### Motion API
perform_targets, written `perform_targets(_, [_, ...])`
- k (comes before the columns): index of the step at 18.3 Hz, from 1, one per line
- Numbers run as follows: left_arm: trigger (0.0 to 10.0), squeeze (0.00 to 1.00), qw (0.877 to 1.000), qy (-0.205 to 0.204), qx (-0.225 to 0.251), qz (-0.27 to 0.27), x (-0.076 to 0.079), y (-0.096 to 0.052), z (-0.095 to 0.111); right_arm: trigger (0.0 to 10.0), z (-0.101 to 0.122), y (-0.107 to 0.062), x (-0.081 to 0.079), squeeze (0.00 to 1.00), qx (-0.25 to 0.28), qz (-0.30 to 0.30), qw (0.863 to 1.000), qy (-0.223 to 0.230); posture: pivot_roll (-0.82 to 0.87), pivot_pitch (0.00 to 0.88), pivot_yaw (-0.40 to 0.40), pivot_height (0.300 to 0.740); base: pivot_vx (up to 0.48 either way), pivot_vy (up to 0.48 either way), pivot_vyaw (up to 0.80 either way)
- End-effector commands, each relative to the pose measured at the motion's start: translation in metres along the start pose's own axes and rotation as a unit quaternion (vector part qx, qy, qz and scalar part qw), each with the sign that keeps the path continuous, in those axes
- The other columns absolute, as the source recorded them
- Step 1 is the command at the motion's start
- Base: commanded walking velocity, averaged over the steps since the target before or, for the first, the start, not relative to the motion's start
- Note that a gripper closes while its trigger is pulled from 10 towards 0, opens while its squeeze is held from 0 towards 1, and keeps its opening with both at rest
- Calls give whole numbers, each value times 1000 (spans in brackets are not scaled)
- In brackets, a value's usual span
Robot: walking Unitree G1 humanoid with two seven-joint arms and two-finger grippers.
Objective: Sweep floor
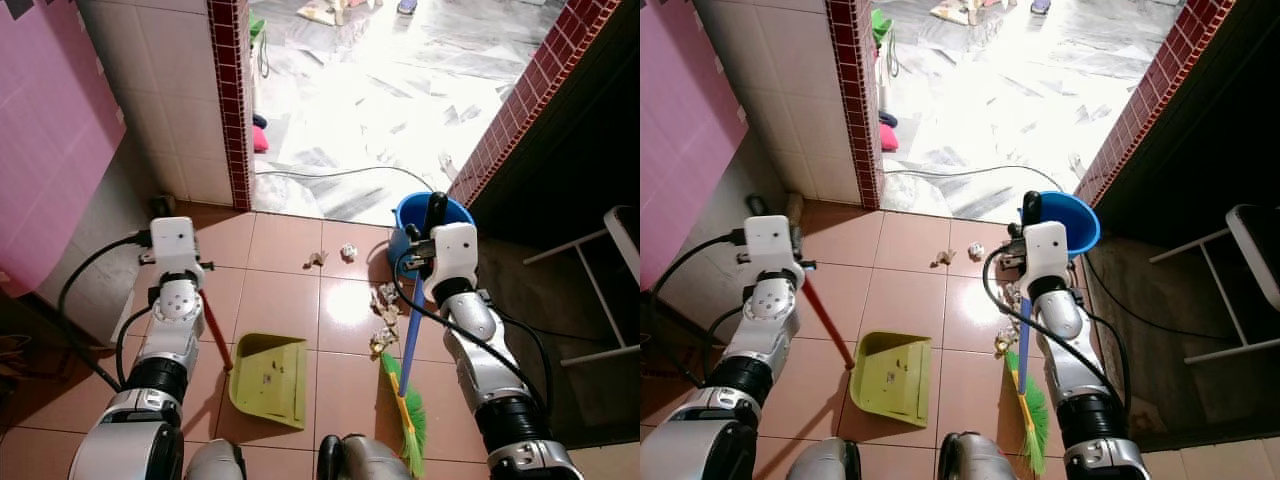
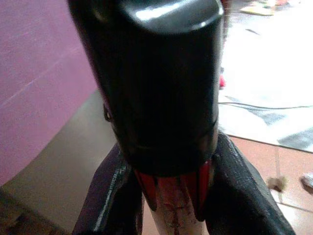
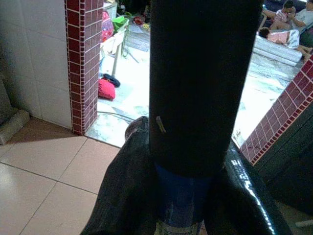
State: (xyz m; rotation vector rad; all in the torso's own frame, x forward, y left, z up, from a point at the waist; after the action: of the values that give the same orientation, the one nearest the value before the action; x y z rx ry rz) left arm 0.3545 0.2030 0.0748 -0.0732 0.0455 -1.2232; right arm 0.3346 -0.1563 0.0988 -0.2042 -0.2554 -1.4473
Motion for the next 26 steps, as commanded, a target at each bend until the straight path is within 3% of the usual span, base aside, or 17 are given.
perform_targets(1, [0, 0, 999, 12, -17, 42, -11, -2, -9, 10000, 1, -1, 6, 0, 6, -9, 1000, -7, -61, 76, -75, 740, 0, 0, 0])
perform_targets(3, [0, 0, 997, -7, -26, 67, -13, -4, -12, 10000, 1, -2, 5, 0, 6, -8, 1000, -6, -61, 76, -76, 740, 0, 0, 0])
perform_targets(6, [0, 0, 999, -13, -31, 38, 2, -7, -14, 10000, 1, -2, 5, 0, 6, -7, 1000, -6, -61, 75, -77, 740, 0, 0, 0])
perform_targets(7, [10000, 0, 999, -5, -27, 17, 8, -7, -12, 10000, 1, -1, 5, 0, 6, -7, 1000, -6, -61, 75, -76, 740, 0, 0, 0])
perform_targets(9, [10000, 1000, 1000, -4, -30, -2, 15, -8, -13, 10000, 1, -1, 5, 0, 6, -7, 1000, -6, -58, 74, -76, 740, 0, 0, 0])
perform_targets(15, [10000, 1000, 1000, 19, -19, -9, 13, -8, -9, 10000, 0, -1, 3, 0, 5, -6, 1000, -4, -53, 74, -72, 740, 0, 0, 0])
perform_targets(17, [10000, 1000, 998, 55, 2, -27, 12, -9, -4, 10000, 0, -1, 4, 0, 5, -7, 1000, -4, -53, 76, -72, 740, 0, 0, 0])
perform_targets(26, [10000, 1000, 995, 72, 14, -68, 8, -15, 0, 10000, -1, 0, 2, 0, 3, -7, 1000, -2, -40, 74, -71, 740, 0, 0, 0])
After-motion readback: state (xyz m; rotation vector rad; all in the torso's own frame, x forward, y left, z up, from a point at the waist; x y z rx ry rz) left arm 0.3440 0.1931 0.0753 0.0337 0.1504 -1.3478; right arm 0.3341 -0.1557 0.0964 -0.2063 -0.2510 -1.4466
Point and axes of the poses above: a point about 5 cm out from each wrist's last joint towards the gripper, its own y axis pointing out of the wrist towards the gripper, its own z axis along the axis of the wrist's last joint, x = y × z, the point moved 2 cm from there along y, pointing out of the wrist towards the gripper, and after that the axes turned 8 degrees about -y, right-handed, at the moved point
